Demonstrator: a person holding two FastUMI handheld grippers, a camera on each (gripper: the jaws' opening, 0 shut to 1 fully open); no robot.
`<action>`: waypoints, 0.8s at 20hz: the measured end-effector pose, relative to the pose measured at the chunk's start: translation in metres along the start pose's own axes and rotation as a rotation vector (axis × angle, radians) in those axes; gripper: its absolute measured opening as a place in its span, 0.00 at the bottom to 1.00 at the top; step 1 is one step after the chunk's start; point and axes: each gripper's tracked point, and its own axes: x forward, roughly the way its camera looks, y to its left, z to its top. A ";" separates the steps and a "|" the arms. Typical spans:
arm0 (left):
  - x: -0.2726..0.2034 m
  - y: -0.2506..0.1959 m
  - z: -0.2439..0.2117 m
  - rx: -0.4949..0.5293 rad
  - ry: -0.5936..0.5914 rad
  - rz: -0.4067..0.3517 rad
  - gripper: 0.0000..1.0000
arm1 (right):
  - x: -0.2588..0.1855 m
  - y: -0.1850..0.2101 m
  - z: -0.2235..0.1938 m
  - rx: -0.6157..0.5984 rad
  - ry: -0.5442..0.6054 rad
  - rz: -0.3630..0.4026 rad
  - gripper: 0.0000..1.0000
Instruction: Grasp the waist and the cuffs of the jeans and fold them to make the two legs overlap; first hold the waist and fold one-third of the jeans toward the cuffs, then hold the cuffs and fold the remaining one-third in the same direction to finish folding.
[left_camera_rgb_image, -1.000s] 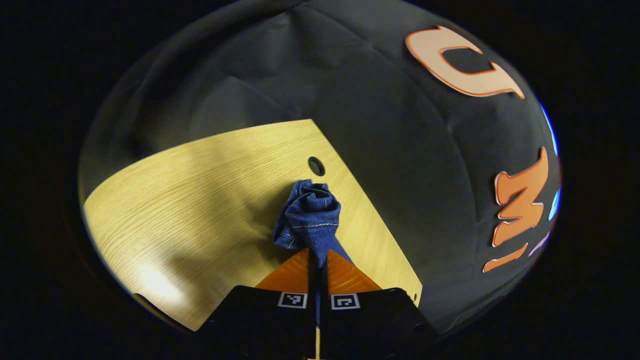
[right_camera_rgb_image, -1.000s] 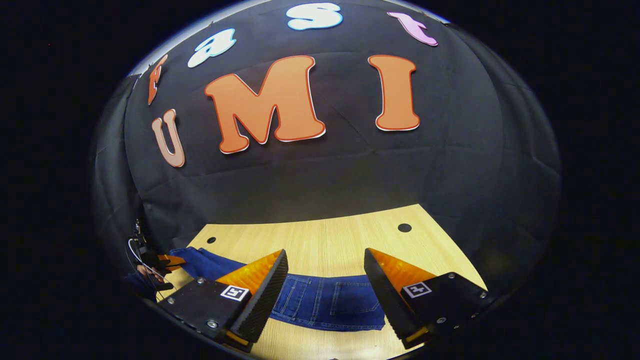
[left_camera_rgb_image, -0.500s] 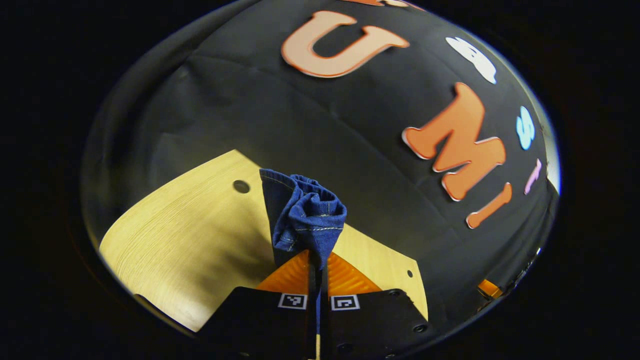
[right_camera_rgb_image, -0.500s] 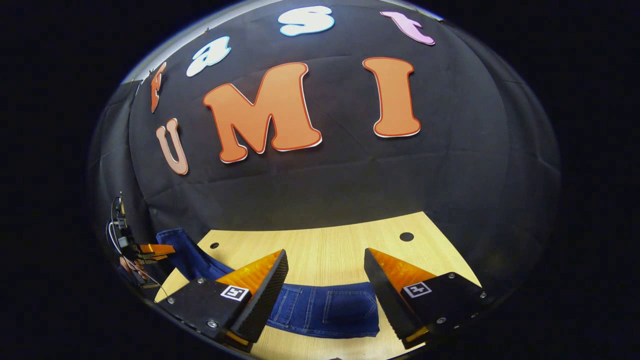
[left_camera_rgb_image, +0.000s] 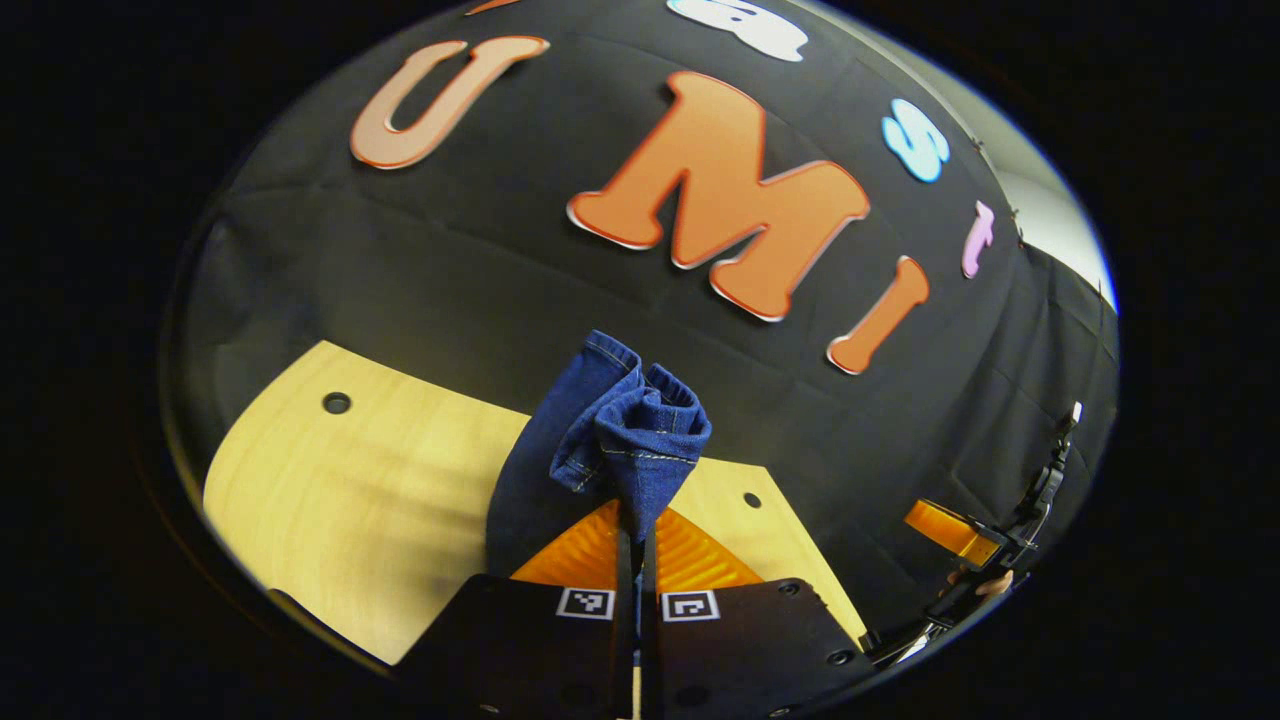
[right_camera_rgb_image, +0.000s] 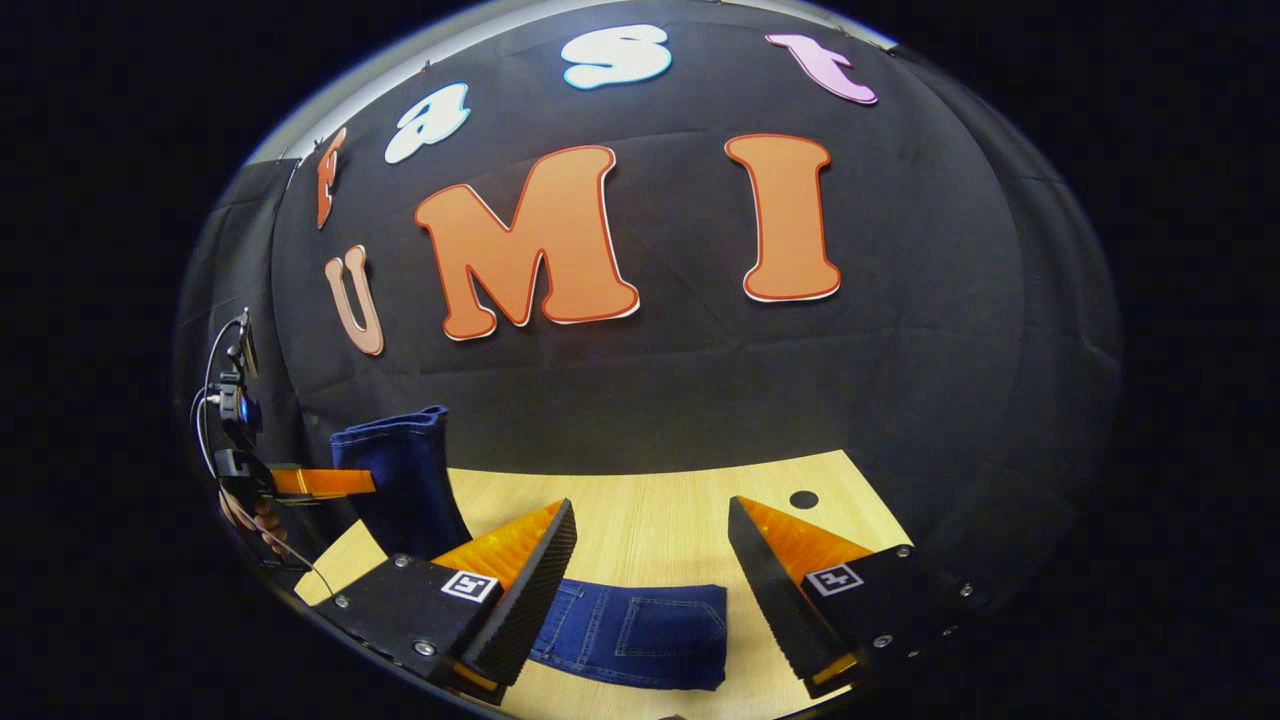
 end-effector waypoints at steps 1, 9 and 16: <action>0.005 -0.014 -0.008 0.020 0.015 -0.009 0.03 | -0.001 -0.005 0.001 -0.001 -0.002 -0.005 0.96; 0.099 -0.118 -0.099 0.116 0.203 -0.059 0.03 | -0.012 -0.039 -0.007 0.009 0.001 -0.015 0.96; 0.122 -0.167 -0.199 0.375 0.369 -0.012 0.08 | -0.023 -0.074 -0.021 0.031 0.018 -0.039 0.96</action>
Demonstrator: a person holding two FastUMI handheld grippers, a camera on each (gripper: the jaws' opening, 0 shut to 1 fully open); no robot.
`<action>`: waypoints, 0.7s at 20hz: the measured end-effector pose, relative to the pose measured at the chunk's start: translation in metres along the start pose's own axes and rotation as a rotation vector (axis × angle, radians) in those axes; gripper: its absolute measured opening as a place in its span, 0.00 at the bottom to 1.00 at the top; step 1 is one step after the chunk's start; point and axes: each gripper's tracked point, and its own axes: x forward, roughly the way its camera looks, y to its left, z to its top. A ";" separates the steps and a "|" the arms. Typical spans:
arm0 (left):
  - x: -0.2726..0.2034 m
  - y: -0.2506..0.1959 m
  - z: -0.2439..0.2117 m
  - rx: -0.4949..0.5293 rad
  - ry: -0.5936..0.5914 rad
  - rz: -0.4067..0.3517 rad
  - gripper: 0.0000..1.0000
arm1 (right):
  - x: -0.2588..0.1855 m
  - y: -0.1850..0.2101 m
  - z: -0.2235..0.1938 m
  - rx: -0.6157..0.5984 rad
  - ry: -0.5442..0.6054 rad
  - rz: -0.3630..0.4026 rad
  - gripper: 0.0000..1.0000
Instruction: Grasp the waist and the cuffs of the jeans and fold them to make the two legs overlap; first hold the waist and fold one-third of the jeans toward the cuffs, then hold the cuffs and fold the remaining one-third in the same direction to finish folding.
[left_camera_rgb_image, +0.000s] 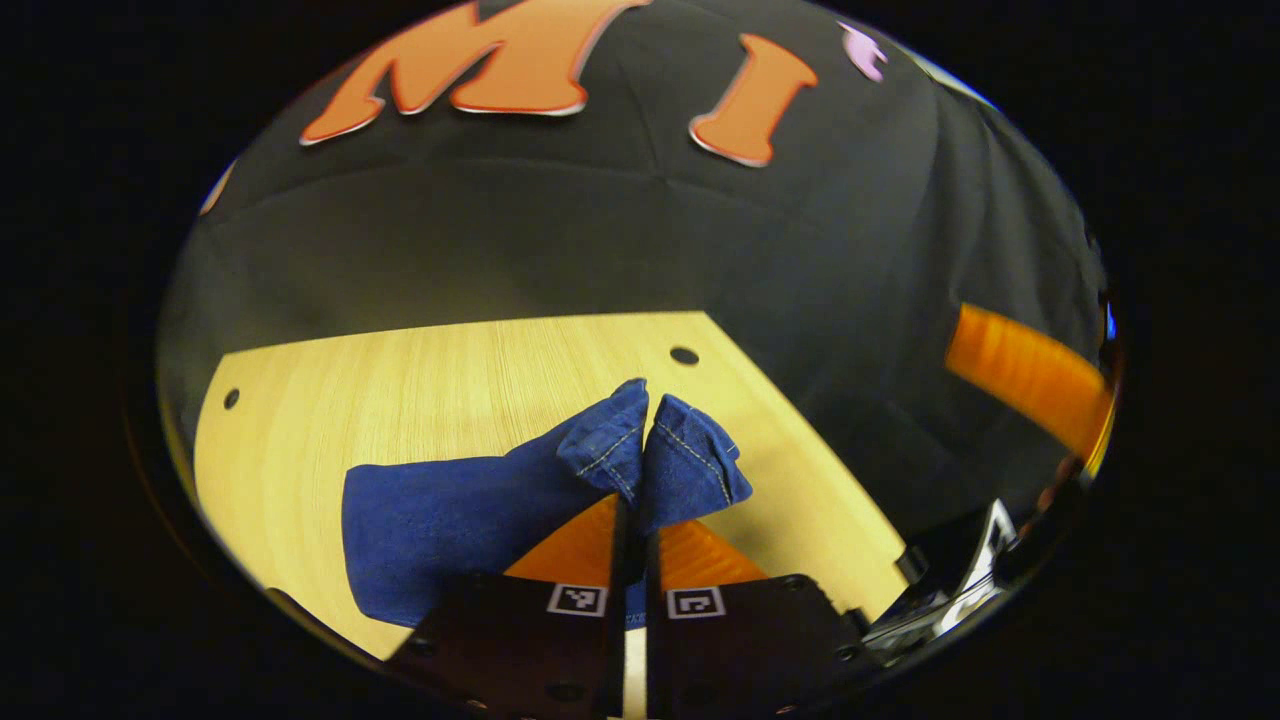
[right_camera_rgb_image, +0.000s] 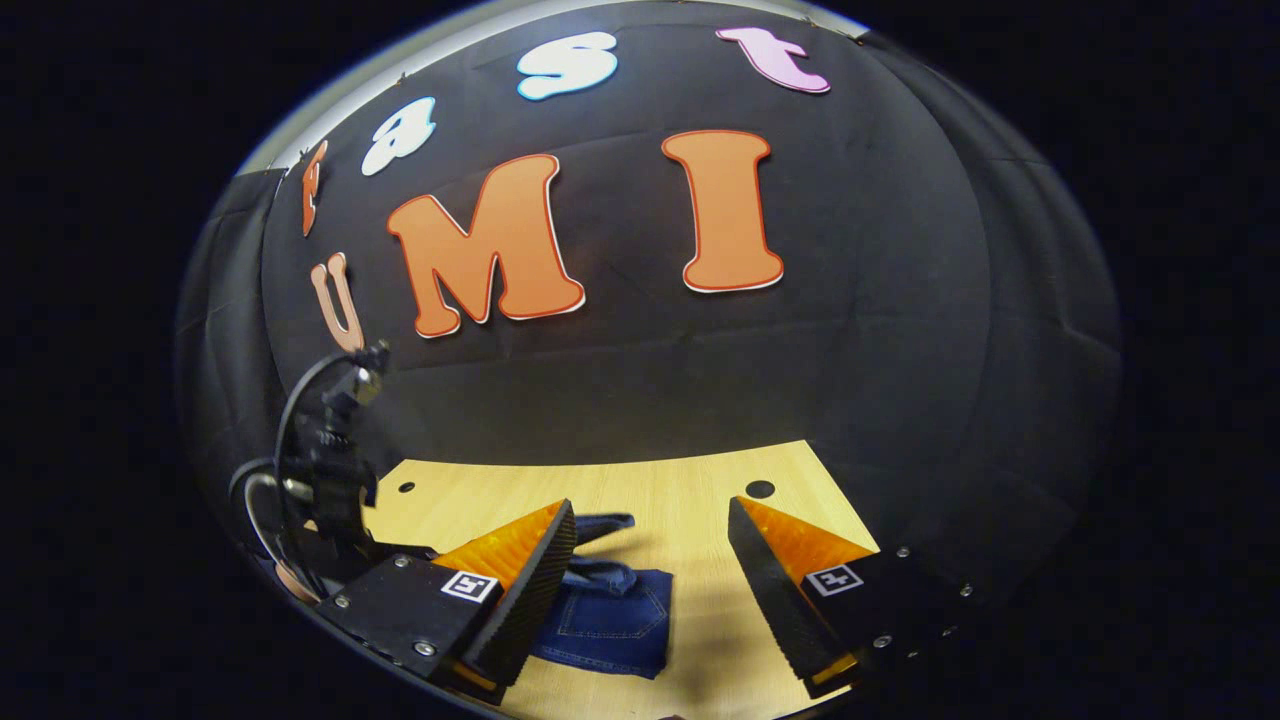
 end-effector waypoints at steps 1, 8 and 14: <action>0.001 -0.007 -0.009 0.051 0.019 0.009 0.15 | -0.001 -0.004 0.000 0.004 -0.003 -0.008 0.96; -0.067 -0.014 0.033 0.126 -0.188 0.006 1.00 | -0.008 0.007 0.021 -0.052 -0.081 -0.007 0.96; -0.174 0.054 0.103 0.029 -0.457 0.180 1.00 | -0.017 0.055 0.051 -0.201 -0.182 0.025 0.96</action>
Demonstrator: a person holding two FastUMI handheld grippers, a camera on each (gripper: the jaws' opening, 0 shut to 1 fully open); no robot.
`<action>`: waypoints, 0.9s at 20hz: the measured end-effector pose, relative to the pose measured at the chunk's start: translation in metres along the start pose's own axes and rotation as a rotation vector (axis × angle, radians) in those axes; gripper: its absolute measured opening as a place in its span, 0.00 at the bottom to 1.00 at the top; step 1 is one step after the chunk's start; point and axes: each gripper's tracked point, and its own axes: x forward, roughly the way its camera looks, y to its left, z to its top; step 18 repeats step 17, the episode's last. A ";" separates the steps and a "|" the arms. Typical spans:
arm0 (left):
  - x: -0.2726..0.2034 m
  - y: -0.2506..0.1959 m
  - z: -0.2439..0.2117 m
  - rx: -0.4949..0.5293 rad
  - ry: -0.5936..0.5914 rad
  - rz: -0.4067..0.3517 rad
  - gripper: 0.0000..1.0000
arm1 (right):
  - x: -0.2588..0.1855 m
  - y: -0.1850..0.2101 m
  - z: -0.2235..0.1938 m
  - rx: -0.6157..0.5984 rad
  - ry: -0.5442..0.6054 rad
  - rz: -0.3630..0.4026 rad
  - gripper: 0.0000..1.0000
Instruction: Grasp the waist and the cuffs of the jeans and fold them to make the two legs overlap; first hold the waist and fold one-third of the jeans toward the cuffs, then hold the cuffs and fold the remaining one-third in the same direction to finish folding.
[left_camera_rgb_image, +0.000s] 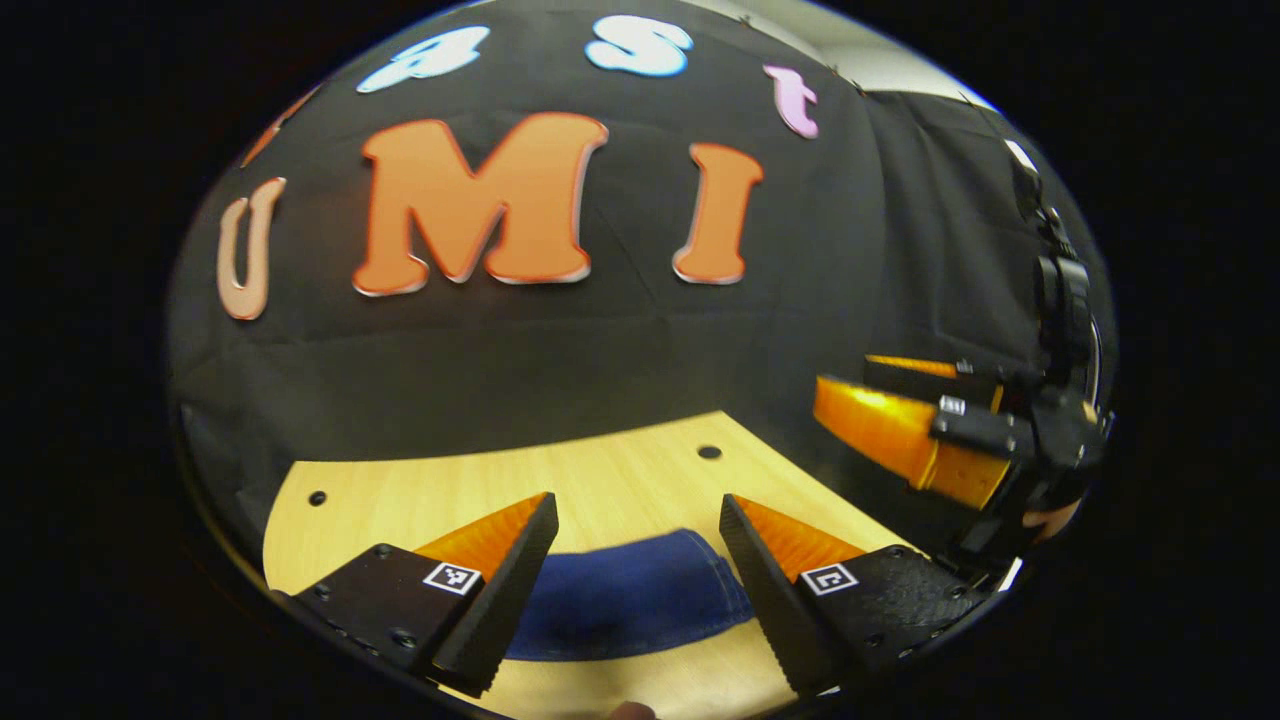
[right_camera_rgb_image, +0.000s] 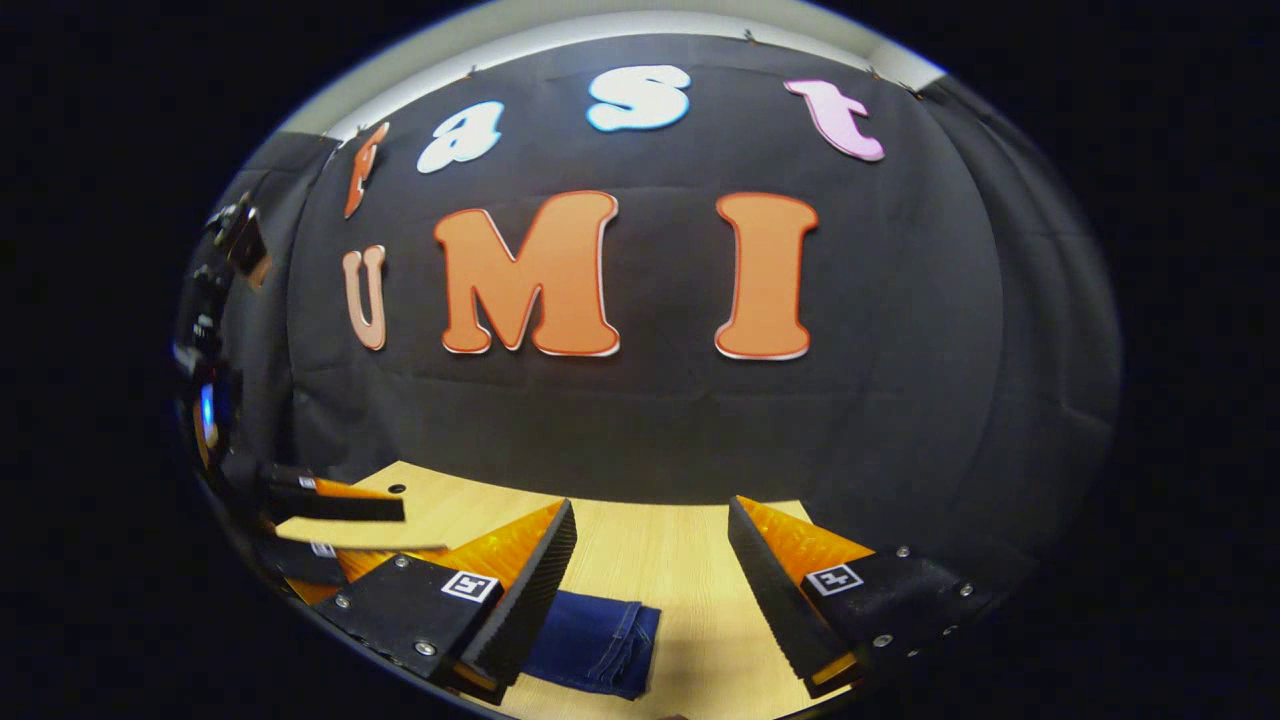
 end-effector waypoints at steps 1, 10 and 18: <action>-0.008 0.017 0.017 0.011 -0.052 0.043 1.00 | 0.001 0.007 0.006 -0.021 -0.025 0.005 1.00; -0.092 0.097 0.090 0.051 -0.405 0.266 0.99 | -0.018 0.055 0.064 -0.113 -0.217 0.037 0.95; -0.120 0.123 0.057 0.044 -0.429 0.401 0.99 | -0.024 0.081 0.049 -0.114 -0.219 0.094 0.91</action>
